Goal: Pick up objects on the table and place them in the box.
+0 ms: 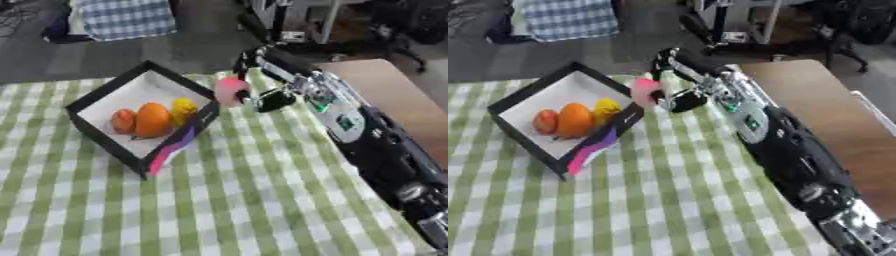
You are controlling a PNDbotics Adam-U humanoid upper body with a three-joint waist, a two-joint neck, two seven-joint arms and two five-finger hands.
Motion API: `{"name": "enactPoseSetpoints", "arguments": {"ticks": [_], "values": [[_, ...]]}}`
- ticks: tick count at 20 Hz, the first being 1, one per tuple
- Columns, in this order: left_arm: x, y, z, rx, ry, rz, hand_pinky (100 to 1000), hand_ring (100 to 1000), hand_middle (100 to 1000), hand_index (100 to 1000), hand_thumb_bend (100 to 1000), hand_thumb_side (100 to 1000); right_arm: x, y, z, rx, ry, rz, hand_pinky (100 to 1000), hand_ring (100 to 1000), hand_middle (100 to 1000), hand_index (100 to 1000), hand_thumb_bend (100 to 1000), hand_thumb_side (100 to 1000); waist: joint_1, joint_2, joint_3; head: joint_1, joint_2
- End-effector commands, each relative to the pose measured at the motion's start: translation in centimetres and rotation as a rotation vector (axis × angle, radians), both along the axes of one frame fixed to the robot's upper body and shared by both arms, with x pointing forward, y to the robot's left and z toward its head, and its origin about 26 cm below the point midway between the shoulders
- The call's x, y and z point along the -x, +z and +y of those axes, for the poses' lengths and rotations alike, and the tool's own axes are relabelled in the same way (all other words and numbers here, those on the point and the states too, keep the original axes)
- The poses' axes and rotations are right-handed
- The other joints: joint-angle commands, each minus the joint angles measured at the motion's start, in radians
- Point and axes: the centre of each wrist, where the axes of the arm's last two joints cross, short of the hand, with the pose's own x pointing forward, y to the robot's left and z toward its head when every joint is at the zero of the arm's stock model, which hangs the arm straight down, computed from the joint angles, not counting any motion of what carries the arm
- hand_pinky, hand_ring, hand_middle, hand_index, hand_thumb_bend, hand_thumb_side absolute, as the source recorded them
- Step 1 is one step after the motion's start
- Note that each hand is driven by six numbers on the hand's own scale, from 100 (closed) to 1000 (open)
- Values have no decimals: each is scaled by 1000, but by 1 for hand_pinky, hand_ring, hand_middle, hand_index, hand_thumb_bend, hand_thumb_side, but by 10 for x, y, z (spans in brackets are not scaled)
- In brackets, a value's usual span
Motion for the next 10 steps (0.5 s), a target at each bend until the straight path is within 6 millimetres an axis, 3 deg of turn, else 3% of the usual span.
{"name": "enactPoseSetpoints", "arguments": {"ticks": [1,5,10], "values": [[-3,11,-4,0,-26,-37,777,567,621,836,275,778,-17,7,16,-14,-27,-6,914,751,673,359,100,100,18,-13,15,-22,-25],[-6,16,-10,9,-54,-53,777,566,621,836,274,779,-32,-4,45,-24,-52,18,915,752,675,364,100,111,19,6,52,-60,-42],[-10,20,-18,17,-93,-66,777,566,621,836,273,779,-39,-24,67,-11,-150,7,911,751,676,400,100,143,16,21,93,-99,-53]]}}
